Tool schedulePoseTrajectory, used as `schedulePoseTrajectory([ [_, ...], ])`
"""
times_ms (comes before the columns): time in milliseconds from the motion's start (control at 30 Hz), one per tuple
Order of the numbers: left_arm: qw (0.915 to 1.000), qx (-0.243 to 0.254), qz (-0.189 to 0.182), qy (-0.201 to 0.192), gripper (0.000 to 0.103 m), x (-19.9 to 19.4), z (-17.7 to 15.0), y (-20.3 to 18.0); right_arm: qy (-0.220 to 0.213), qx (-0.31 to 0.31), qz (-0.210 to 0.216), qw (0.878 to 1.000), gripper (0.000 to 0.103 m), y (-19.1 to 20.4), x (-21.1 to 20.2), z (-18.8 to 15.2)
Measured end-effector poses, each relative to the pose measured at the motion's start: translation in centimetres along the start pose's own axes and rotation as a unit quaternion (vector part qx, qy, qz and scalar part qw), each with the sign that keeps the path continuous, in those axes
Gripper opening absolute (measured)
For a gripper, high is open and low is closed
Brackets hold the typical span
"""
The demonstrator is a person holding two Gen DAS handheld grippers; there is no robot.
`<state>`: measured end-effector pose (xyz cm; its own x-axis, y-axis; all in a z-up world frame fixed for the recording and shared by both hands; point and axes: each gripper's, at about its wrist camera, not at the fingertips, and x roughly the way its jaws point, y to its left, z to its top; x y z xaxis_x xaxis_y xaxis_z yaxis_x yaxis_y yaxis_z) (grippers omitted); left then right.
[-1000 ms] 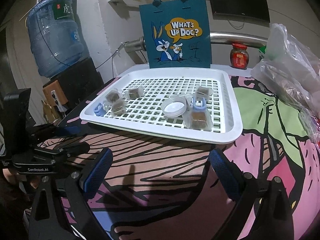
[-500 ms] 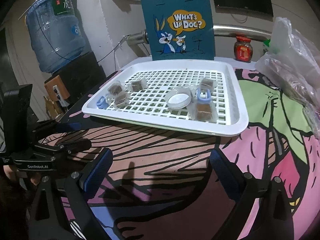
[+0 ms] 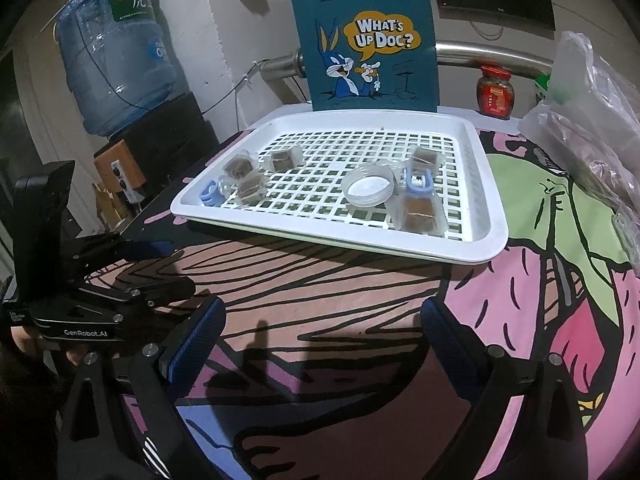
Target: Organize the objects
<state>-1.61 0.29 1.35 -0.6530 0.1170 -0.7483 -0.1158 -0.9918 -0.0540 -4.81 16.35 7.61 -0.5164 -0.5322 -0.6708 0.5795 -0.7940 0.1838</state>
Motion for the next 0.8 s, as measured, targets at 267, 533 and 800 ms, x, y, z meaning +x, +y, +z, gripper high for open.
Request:
schedulePoseTrajectory([
  [267, 0.9999, 0.007, -0.009, 0.006, 0.067, 0.15, 0.00, -0.19, 0.004, -0.001, 0.003, 1.000, 0.098, 0.06, 0.01, -0.12],
  [533, 0.9997, 0.011, -0.021, 0.011, 0.067, 0.22, -0.09, -0.31, 0.009, -0.007, 0.009, 1.000, 0.098, 0.34, 0.03, -0.29],
  [800, 0.9996, 0.015, -0.023, 0.012, 0.067, 0.25, -0.09, -0.49, 0.010, -0.007, 0.013, 1.000, 0.098, 0.37, -0.01, -0.31],
])
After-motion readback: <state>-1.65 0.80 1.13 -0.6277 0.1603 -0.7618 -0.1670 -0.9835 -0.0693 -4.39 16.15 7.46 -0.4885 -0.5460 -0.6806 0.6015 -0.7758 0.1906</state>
